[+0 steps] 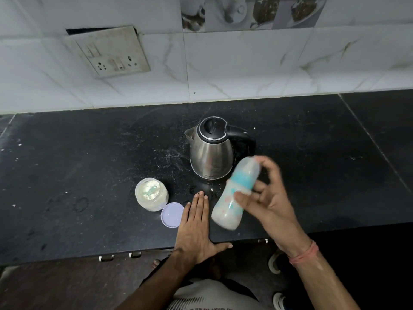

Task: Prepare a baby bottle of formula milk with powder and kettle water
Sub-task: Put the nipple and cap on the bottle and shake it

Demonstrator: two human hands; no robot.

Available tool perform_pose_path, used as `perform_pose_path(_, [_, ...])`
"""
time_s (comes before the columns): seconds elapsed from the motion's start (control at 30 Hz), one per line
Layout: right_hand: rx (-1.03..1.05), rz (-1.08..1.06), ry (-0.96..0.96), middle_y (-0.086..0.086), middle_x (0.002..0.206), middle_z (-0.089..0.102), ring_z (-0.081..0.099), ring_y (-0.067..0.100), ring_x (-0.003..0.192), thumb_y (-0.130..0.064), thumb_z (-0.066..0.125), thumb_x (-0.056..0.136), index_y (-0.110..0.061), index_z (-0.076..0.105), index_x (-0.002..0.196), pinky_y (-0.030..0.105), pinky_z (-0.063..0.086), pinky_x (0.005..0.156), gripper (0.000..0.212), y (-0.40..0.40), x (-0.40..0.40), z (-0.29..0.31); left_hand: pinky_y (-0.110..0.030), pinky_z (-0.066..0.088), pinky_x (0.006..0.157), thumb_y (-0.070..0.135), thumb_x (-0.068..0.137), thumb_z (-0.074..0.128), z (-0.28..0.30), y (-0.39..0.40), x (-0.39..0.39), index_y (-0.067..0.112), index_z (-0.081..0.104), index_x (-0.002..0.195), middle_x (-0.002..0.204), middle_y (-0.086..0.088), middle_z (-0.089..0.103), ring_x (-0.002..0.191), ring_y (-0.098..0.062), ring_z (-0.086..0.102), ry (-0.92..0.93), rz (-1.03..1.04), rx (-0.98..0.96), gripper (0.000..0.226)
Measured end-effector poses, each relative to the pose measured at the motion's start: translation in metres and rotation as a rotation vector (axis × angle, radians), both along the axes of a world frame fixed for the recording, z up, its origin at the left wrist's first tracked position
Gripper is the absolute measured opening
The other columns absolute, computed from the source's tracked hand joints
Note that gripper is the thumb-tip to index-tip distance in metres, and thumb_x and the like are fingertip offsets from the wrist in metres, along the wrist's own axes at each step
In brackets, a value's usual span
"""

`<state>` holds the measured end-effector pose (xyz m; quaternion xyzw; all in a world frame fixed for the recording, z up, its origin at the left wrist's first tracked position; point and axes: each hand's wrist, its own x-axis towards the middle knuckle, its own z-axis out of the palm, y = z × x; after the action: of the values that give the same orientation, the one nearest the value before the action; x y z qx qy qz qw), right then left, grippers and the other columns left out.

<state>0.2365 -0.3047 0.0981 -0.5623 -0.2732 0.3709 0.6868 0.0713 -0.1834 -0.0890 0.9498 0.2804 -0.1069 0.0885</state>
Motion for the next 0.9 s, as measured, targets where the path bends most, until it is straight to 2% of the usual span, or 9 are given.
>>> perform_pose_path(0.07, [0.023,0.066,-0.029,0.021,0.138,0.076,0.079,0.04,0.123,-0.007,0.09,0.092,-0.035,0.044,0.156,0.045,0.067,0.098,0.084,-0.001,-0.003,0.001,-0.052,-0.003,0.143,0.12,0.071,0.023,0.0,0.001,-0.001,0.01,-0.016,0.18,0.186,-0.016,-0.032,0.175,-0.03,-0.026,-0.007,-0.005,-0.002,0.161])
perform_pose_path(0.23, [0.132,-0.287,0.117,0.019,0.135,0.077,0.079,0.03,0.12,-0.017,0.085,0.093,-0.03,0.04,0.159,0.044,0.067,0.093,0.08,0.008,0.001,0.009,-0.052,-0.004,0.143,0.12,0.07,0.023,0.005,-0.002,0.001,0.004,-0.018,0.178,0.187,-0.017,-0.029,0.176,-0.03,-0.024,0.004,-0.003,0.014,0.164])
perform_pose_path(0.4, [0.016,0.057,-0.076,0.016,0.137,0.077,0.08,0.035,0.119,-0.001,0.085,0.093,-0.036,0.043,0.155,0.043,0.068,0.096,0.083,0.004,-0.008,0.002,-0.052,-0.003,0.142,0.12,0.071,0.023,0.002,0.0,-0.001,0.013,-0.014,0.182,0.186,-0.016,-0.031,0.175,-0.031,-0.028,-0.015,-0.008,0.006,0.158])
perform_pose_path(0.47, [0.094,-0.08,-0.004,0.017,0.138,0.077,0.079,0.036,0.122,-0.005,0.087,0.091,-0.034,0.045,0.153,0.052,0.067,0.1,0.081,0.004,-0.001,0.007,-0.052,-0.002,0.142,0.119,0.071,0.025,0.004,0.0,0.0,0.009,-0.014,0.181,0.187,-0.016,-0.03,0.176,-0.03,-0.025,-0.016,-0.003,0.01,0.161])
perform_pose_path(0.57, [0.139,-0.317,0.062,0.017,0.138,0.076,0.079,0.03,0.12,-0.018,0.088,0.09,-0.033,0.043,0.154,0.053,0.066,0.102,0.08,0.003,0.011,0.01,-0.053,-0.003,0.143,0.119,0.071,0.026,0.004,-0.001,0.001,0.003,-0.014,0.179,0.187,-0.017,-0.028,0.177,-0.03,-0.021,-0.024,0.005,0.01,0.164])
perform_pose_path(0.67, [0.016,-0.103,-0.011,0.019,0.135,0.077,0.08,0.032,0.118,-0.012,0.091,0.091,-0.034,0.043,0.154,0.054,0.067,0.101,0.082,-0.002,0.011,0.005,-0.054,0.003,0.144,0.119,0.071,0.031,-0.001,-0.001,-0.001,0.003,-0.006,0.181,0.19,-0.018,-0.019,0.178,-0.031,-0.013,-0.065,0.017,0.002,0.164])
perform_pose_path(0.73, [-0.003,0.064,-0.055,0.02,0.137,0.077,0.08,0.039,0.121,-0.019,0.096,0.09,-0.035,0.044,0.156,0.05,0.068,0.098,0.086,-0.006,0.008,0.003,-0.054,0.006,0.144,0.12,0.071,0.031,-0.004,0.0,-0.002,0.004,-0.003,0.182,0.19,-0.018,-0.017,0.179,-0.031,-0.012,-0.078,0.016,-0.004,0.163])
perform_pose_path(0.83, [0.112,-0.209,0.119,0.02,0.139,0.076,0.077,0.038,0.125,-0.039,0.1,0.085,-0.036,0.046,0.155,0.049,0.067,0.098,0.089,-0.005,0.006,0.005,-0.054,0.004,0.144,0.12,0.071,0.031,-0.002,0.0,0.0,0.002,-0.004,0.18,0.189,-0.018,-0.018,0.178,-0.031,-0.013,-0.064,0.014,0.008,0.164])
perform_pose_path(0.9, [0.116,-0.325,0.177,0.017,0.135,0.078,0.077,0.031,0.123,-0.04,0.099,0.087,-0.037,0.044,0.154,0.046,0.067,0.095,0.087,-0.001,0.001,0.003,-0.053,0.001,0.144,0.12,0.07,0.03,-0.002,-0.001,0.001,0.003,-0.006,0.18,0.189,-0.017,-0.021,0.178,-0.03,-0.016,-0.057,0.017,0.011,0.165])
